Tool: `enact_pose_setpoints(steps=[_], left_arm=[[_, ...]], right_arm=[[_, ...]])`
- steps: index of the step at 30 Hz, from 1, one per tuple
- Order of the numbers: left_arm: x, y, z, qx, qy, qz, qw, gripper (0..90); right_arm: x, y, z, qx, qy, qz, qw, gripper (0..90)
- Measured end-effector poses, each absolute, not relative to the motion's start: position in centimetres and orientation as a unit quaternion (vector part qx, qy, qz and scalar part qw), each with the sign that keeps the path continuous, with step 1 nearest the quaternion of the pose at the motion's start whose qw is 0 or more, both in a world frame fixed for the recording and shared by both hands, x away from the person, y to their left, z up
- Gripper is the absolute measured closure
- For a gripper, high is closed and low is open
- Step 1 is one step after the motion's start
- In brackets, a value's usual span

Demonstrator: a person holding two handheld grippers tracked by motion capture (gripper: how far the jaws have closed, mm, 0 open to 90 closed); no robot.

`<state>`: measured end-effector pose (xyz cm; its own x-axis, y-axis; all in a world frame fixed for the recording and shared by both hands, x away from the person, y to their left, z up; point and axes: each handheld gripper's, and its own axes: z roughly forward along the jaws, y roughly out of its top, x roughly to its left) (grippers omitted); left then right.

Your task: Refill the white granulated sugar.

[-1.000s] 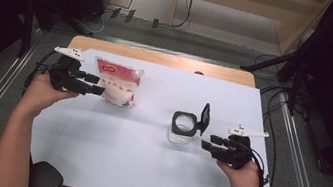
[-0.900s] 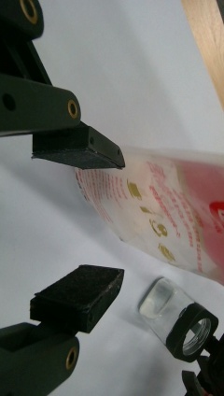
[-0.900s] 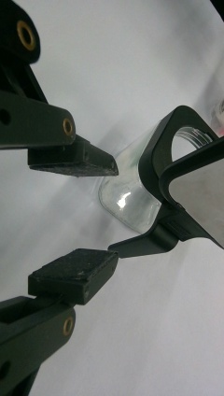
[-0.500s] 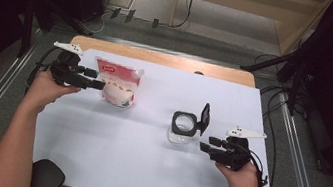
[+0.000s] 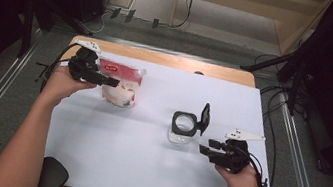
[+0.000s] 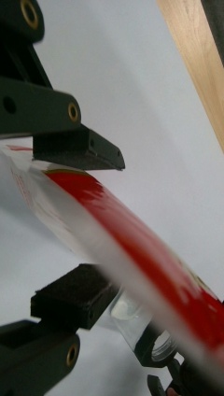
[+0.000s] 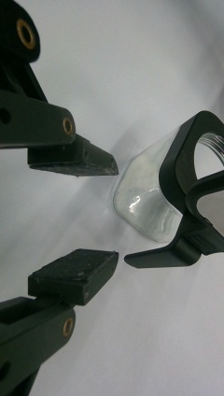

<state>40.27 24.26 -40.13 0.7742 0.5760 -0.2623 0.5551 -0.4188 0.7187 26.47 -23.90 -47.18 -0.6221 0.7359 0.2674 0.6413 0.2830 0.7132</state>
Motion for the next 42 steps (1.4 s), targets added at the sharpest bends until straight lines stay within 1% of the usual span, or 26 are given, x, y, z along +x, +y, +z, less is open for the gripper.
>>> enact_pose_setpoints(steps=[1, 4, 5, 6, 8, 9, 12, 14, 16, 17, 18, 19, 20, 23, 24, 26, 30, 33, 36, 40, 42], left_arm=[[40.2, 24.2, -40.1, 0.842, 0.337, 0.019, 0.420, 48.8], [40.2, 24.1, -40.1, 0.843, 0.335, 0.022, 0.420, 51.2], [40.1, 24.0, -40.0, 0.846, 0.333, 0.032, 0.416, 56.4], [40.1, 23.9, -40.0, 0.847, 0.330, 0.033, 0.416, 56.4], [40.0, 23.8, -40.0, 0.848, 0.328, 0.038, 0.414, 61.7], [39.9, 23.7, -39.9, 0.847, 0.327, 0.031, 0.417, 61.7], [39.8, 23.5, -39.9, 0.849, 0.324, 0.031, 0.416, 65.9], [39.7, 23.4, -39.8, 0.848, 0.325, 0.022, 0.418, 68.3], [39.7, 23.4, -39.9, 0.850, 0.319, 0.027, 0.418, 70.5], [39.7, 23.3, -39.9, 0.848, 0.327, 0.022, 0.417, 71.3], [39.9, 23.4, -40.0, 0.844, 0.330, 0.002, 0.422, 74.8], [39.9, 23.4, -40.0, 0.844, 0.330, 0.002, 0.422, 76.6], [39.8, 23.4, -40.0, 0.846, 0.323, -0.005, 0.424, 76.6], [39.7, 23.2, -40.0, 0.849, 0.318, 0.002, 0.423, 82.3], [39.7, 23.1, -40.0, 0.849, 0.319, 0.007, 0.421, 85.5], [39.8, 23.1, -40.1, 0.845, 0.327, -0.006, 0.423, 90.0], [39.8, 22.8, -39.9, 0.838, 0.341, -0.006, 0.427, 90.0], [39.4, 22.2, -39.1, 0.840, 0.345, 0.016, 0.417, 90.0], [39.1, 22.0, -38.4, 0.839, 0.345, 0.026, 0.420, 90.0], [38.6, 22.3, -37.0, 0.825, 0.348, 0.018, 0.445, 90.0], [38.2, 22.0, -36.4, 0.829, 0.340, 0.025, 0.442, 90.0]], right_arm=[[26.4, -23.9, -47.2, 0.431, 0.799, 0.415, 0.057, 52.2], [26.4, -23.9, -47.2, 0.432, 0.799, 0.416, 0.053, 53.1], [26.4, -23.9, -47.2, 0.429, 0.799, 0.418, 0.052, 53.4], [26.4, -23.9, -47.2, 0.429, 0.799, 0.418, 0.052, 53.4], [26.4, -23.8, -47.2, 0.429, 0.799, 0.418, 0.050, 53.6], [26.5, -23.8, -47.2, 0.428, 0.800, 0.418, 0.049, 53.6], [26.5, -23.6, -47.2, 0.427, 0.800, 0.419, 0.048, 53.7], [26.5, -23.6, -47.3, 0.427, 0.800, 0.420, 0.048, 53.7], [26.5, -23.6, -47.2, 0.427, 0.799, 0.420, 0.046, 53.7], [26.5, -23.6, -47.2, 0.427, 0.799, 0.420, 0.046, 53.7], [26.5, -23.6, -47.2, 0.427, 0.799, 0.421, 0.045, 53.7], [26.5, -23.6, -47.2, 0.427, 0.799, 0.421, 0.045, 53.7], [26.5, -23.6, -47.2, 0.427, 0.799, 0.421, 0.045, 53.8], [26.4, -23.4, -47.2, 0.423, 0.800, 0.422, 0.046, 53.9], [26.4, -23.3, -47.1, 0.422, 0.800, 0.424, 0.046, 54.0], [26.2, -23.0, -46.9, 0.416, 0.802, 0.426, 0.051, 54.5], [25.9, -22.7, -46.6, 0.408, 0.803, 0.431, 0.055, 55.6], [25.5, -22.1, -46.1, 0.395, 0.806, 0.437, 0.061, 56.1], [25.3, -21.6, -46.0, 0.388, 0.808, 0.438, 0.065, 56.0], [24.9, -20.6, -45.7, 0.374, 0.812, 0.444, 0.065, 56.1], [24.8, -20.1, -45.7, 0.366, 0.816, 0.443, 0.062, 56.2]])
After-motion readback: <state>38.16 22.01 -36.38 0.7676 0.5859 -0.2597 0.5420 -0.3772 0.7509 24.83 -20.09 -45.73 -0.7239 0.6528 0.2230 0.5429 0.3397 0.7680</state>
